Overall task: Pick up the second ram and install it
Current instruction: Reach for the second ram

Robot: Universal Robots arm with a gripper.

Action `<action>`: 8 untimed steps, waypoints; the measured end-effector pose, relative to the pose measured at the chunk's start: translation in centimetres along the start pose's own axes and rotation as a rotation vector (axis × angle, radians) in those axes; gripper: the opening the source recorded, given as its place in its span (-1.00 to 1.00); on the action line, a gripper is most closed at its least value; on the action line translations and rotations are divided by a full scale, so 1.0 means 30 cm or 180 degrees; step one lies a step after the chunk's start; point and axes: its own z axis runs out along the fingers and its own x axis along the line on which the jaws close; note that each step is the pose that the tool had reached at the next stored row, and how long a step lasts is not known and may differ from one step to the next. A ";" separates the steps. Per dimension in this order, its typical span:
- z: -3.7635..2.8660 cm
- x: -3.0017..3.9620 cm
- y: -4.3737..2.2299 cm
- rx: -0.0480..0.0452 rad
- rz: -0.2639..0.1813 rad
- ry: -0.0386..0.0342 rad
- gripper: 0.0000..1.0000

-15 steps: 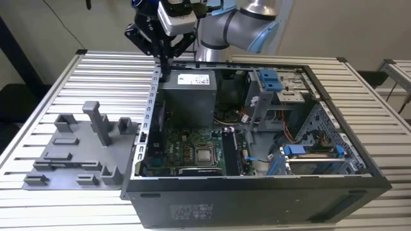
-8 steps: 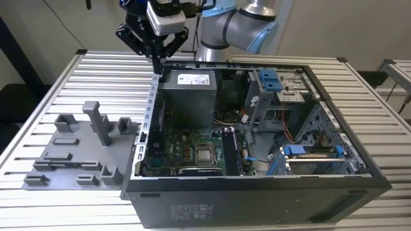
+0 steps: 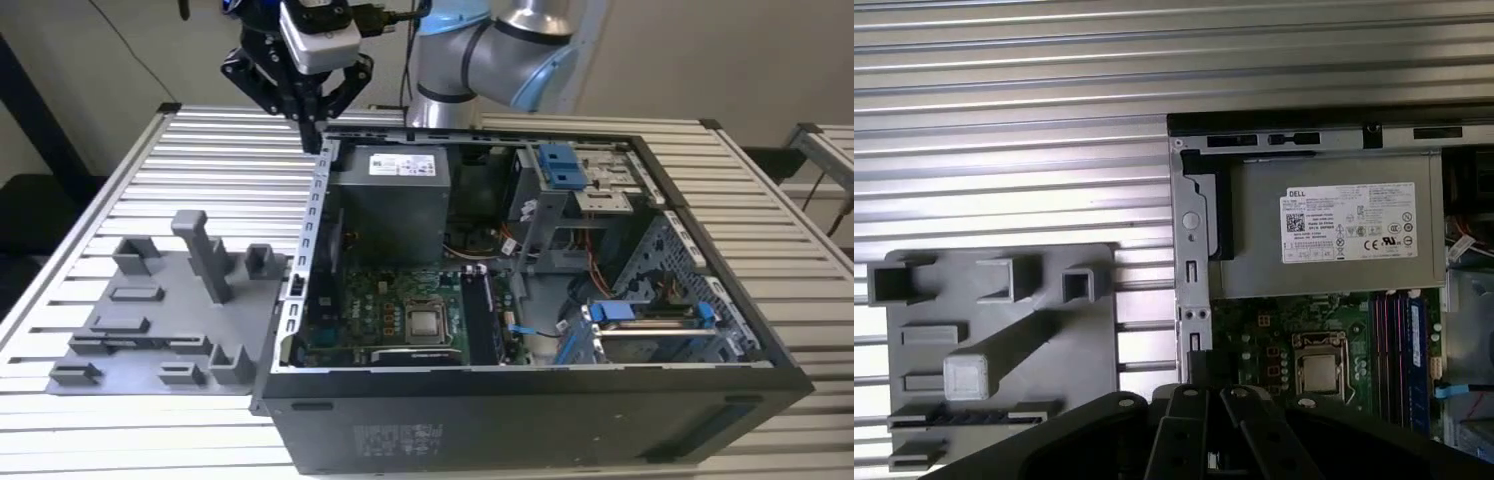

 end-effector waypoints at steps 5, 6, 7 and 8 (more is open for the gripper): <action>0.000 0.027 -0.002 0.0000 0.0000 0.0000 -0.79; 0.000 0.033 -0.002 0.0000 0.0000 0.0000 -0.79; 0.000 0.039 -0.003 0.0000 0.0000 0.0000 -0.79; 0.000 0.044 -0.003 0.0000 0.0000 0.0000 -0.79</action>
